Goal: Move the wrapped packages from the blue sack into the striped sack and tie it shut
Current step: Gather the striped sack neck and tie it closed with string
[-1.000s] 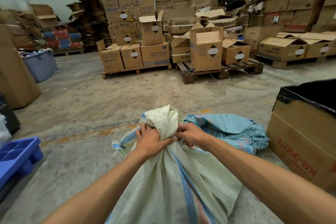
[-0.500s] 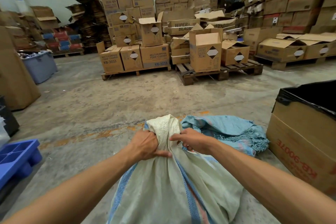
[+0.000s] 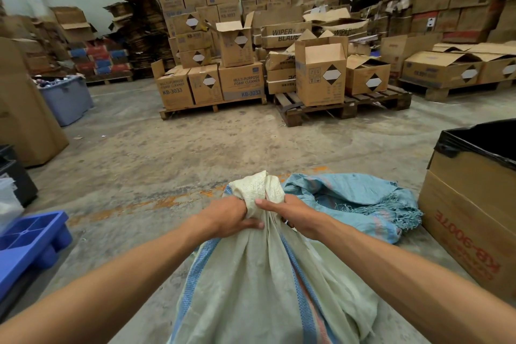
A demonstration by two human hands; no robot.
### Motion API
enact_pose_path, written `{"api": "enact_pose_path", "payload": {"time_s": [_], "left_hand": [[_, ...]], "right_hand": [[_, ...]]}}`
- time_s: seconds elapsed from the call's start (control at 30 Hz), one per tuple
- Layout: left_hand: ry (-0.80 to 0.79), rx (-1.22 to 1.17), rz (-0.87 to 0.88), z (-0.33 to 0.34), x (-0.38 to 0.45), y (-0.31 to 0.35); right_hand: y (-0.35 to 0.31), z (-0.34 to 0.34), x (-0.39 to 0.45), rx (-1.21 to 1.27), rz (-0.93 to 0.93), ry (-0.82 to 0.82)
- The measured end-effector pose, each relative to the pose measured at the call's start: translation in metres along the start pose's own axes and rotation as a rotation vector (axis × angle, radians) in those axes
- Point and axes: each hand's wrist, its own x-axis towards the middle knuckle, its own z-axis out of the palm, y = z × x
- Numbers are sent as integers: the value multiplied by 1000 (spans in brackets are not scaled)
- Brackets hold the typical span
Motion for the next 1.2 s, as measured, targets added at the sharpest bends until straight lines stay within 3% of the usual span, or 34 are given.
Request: {"api": "enact_pose_path", "payload": {"time_s": [0.17, 0.3, 0.4, 0.5, 0.6, 0.67, 0.73, 0.83, 1.0, 1.2], "left_hand": [[297, 218, -150, -5, 6, 13], [323, 141, -291, 0, 15, 11], [273, -131, -254, 9, 19, 3], [68, -598, -116, 10, 10, 0], [-105, -973, -138, 14, 0, -6], [-126, -1154, -155, 18, -5, -8], [-50, -1239, -203, 19, -8, -8], [63, -1285, -236, 20, -10, -7], [117, -1269, -231, 17, -13, -8], [260, -1097, -230, 13, -16, -8]], "right_hand": [[-12, 8, 15, 78, -26, 197], [-12, 9, 17, 149, 10, 314], [-7, 5, 23, 174, 65, 378], [-2, 2, 25, 241, 102, 365], [-4, 1, 23, 285, 133, 375], [-5, 2, 22, 331, 149, 377], [-5, 3, 21, 368, 162, 387], [-4, 3, 21, 390, 190, 381], [-6, 5, 17, 382, 200, 382], [-3, 5, 19, 217, 145, 370]]}}
